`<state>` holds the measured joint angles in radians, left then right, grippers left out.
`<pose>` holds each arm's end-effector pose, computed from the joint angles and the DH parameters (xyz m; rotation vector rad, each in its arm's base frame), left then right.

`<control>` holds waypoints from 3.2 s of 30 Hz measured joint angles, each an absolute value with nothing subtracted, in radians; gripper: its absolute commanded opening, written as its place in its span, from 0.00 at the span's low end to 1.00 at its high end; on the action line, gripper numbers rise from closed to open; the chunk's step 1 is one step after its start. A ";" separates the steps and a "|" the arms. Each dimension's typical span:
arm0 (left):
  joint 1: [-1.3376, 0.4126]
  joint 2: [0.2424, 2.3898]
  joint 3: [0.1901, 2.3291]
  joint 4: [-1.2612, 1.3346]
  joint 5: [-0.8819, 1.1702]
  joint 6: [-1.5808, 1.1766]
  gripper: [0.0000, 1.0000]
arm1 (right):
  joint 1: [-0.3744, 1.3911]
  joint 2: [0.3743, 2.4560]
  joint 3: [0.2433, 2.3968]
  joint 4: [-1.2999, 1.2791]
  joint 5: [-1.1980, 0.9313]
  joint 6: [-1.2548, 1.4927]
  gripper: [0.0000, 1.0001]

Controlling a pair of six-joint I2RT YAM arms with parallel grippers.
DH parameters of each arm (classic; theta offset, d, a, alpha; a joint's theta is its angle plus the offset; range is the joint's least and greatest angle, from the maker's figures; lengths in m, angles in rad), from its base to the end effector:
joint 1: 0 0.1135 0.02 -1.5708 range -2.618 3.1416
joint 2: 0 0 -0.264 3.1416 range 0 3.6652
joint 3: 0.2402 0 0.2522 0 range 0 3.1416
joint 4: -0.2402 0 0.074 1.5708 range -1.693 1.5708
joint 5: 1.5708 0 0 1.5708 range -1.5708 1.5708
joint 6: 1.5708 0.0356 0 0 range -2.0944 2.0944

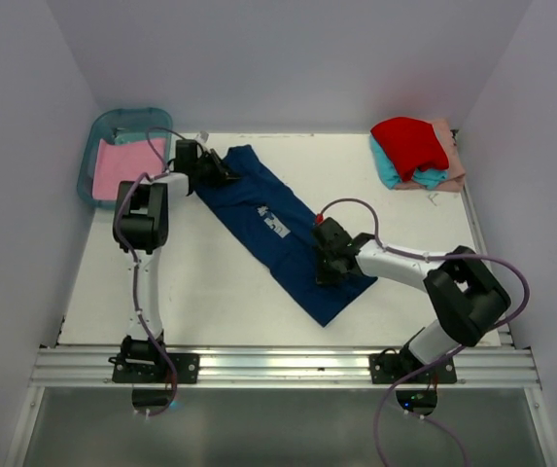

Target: Fold and stack the t-shirts

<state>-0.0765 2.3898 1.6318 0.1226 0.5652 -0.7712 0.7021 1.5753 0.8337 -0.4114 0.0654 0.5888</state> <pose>0.5128 -0.0584 0.1072 -0.4626 2.2618 -1.0791 0.2205 0.1834 0.1562 -0.1369 2.7523 0.2794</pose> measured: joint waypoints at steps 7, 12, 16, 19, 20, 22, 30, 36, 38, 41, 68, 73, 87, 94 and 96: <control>-0.076 2.456 1.705 0.149 0.665 -0.780 0.00 | 0.832 1.603 0.839 -0.328 0.065 0.685 0.00; -0.076 2.526 1.796 0.157 0.747 -0.794 0.00 | 1.009 1.679 0.908 -0.289 0.056 0.758 0.00; -0.077 2.596 1.895 0.149 0.827 -0.794 0.00 | 1.114 1.736 0.976 -0.291 0.059 0.791 0.00; -0.080 2.632 1.942 0.151 0.877 -0.799 0.01 | 1.156 1.757 1.003 -0.299 0.070 0.805 0.00; -0.080 2.639 1.950 0.153 0.889 -0.803 0.01 | 1.166 1.760 1.008 -0.301 0.077 0.809 0.00; -0.083 2.654 1.970 0.155 0.915 -0.812 0.02 | 1.174 1.761 1.010 -0.304 0.088 0.818 0.00; -0.115 2.754 2.062 0.351 1.026 -0.986 0.02 | 1.178 1.766 1.024 -0.326 0.110 0.833 0.00; -0.165 2.806 2.068 0.648 1.069 -1.181 0.02 | 1.187 1.737 1.029 -0.375 0.169 0.794 0.11; -0.178 2.807 2.068 0.740 1.076 -1.246 0.07 | 1.189 1.678 1.022 -0.396 0.198 0.773 0.35; -0.185 2.789 2.066 0.852 1.082 -1.304 0.17 | 1.189 1.535 1.011 -0.396 0.241 0.733 0.57; -0.189 1.520 0.754 0.350 0.642 -0.748 0.45 | 0.638 1.830 1.598 -0.356 0.256 0.360 0.00; -0.204 1.386 0.680 0.278 0.599 -0.736 0.41 | 0.592 2.099 1.876 -0.405 0.120 0.318 0.00; -0.218 1.093 0.529 0.058 0.400 -0.738 0.37 | 0.495 2.577 2.334 -0.480 -0.298 0.351 0.29; -0.218 1.006 0.525 -0.020 0.344 -0.737 0.37 | 0.493 2.576 2.267 -0.388 -0.421 0.408 0.30; -0.218 1.006 0.525 -0.034 0.339 -0.737 0.38 | 0.496 2.575 2.239 -0.374 -0.437 0.412 0.30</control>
<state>-0.2176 1.0061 0.5251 -0.0338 0.3393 -0.7372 0.4957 2.5748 2.2395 -0.3737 -0.4374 0.4118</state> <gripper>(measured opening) 0.373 0.299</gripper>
